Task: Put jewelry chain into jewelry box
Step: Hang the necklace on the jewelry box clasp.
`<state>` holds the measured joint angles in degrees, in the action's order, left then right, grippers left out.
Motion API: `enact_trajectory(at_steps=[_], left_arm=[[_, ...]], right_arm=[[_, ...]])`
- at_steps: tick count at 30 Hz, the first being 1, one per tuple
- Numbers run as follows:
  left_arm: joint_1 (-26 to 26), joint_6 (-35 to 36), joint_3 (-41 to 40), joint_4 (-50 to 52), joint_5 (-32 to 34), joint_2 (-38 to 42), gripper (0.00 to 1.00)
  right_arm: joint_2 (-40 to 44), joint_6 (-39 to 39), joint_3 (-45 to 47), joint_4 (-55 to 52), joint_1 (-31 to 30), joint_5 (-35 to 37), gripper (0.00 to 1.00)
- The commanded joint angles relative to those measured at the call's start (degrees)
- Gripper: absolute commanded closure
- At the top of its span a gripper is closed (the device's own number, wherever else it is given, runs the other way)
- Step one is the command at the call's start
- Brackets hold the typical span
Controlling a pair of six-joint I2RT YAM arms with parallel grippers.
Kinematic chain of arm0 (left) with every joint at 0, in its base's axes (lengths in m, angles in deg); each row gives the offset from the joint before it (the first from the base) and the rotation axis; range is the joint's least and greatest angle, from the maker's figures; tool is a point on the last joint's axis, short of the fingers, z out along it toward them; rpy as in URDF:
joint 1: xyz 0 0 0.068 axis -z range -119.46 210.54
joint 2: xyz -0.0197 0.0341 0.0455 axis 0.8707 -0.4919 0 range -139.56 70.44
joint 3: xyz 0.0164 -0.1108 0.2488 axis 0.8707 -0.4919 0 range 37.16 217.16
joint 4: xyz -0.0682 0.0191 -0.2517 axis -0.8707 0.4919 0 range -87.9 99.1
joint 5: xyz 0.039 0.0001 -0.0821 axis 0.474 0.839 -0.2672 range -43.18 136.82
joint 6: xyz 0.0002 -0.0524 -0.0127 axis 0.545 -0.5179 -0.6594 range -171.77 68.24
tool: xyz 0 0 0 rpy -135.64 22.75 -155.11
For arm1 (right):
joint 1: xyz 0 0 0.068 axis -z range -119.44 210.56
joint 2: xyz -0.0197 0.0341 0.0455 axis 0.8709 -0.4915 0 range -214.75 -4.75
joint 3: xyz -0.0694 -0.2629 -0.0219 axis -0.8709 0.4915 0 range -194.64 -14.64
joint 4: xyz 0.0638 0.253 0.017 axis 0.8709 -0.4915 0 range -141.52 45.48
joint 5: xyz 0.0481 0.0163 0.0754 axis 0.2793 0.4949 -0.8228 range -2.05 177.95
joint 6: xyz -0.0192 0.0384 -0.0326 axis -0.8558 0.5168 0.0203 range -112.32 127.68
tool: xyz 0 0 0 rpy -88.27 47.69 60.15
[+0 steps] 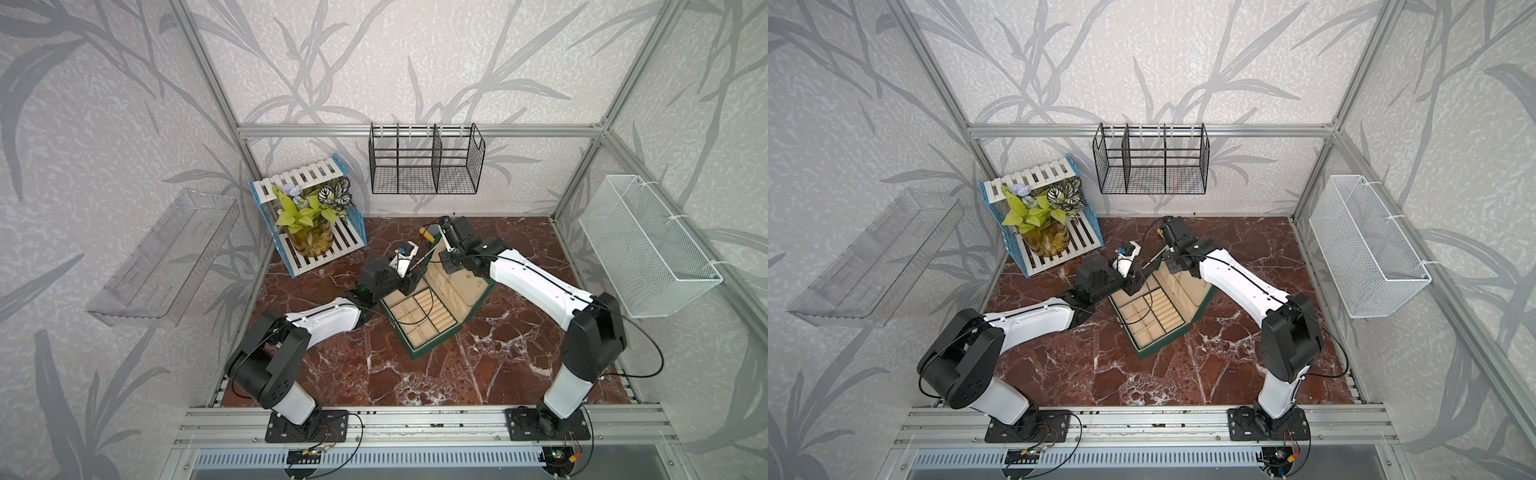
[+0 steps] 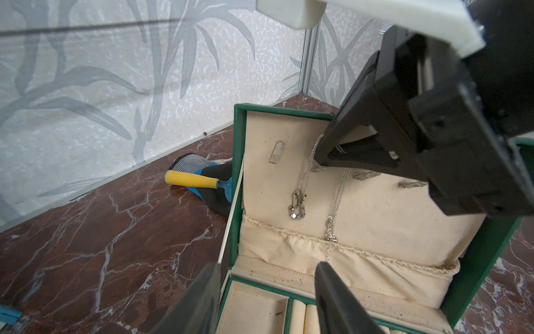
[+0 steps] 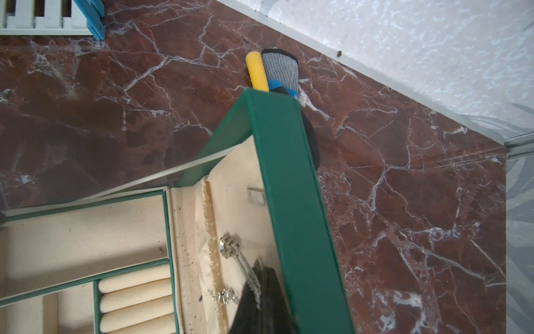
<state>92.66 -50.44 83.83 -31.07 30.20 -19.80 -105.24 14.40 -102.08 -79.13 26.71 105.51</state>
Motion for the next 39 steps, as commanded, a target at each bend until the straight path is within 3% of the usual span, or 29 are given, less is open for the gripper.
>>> enact_trajectory(at_steps=[1,8,15,26,33,39], left_arm=[[-0.38,-0.22,1.41,-0.50,-0.70,-0.25,0.44],[-0.39,-0.34,1.43,-0.24,-0.78,-0.09,0.44],[-0.32,-0.44,1.28,0.34,-0.80,0.30,0.44],[-0.37,-0.47,1.19,0.45,-0.74,1.04,0.44],[-0.38,-0.76,0.36,-0.23,-1.75,2.48,0.44],[-0.34,-1.23,-0.97,-1.18,-2.24,3.66,0.43]], right_arm=[[-1.00,-0.40,-1.38,-0.52,0.34,2.90,1.00],[-0.81,-0.44,-0.98,0.37,0.36,3.89,1.00],[-0.85,-0.35,-0.62,0.29,0.34,5.61,0.89],[1.22,0.69,0.07,0.17,0.36,3.11,0.86],[10.28,2.22,2.27,-0.38,0.36,-11.04,0.62],[15.73,2.75,4.61,-1.49,3.17,-14.45,0.39]])
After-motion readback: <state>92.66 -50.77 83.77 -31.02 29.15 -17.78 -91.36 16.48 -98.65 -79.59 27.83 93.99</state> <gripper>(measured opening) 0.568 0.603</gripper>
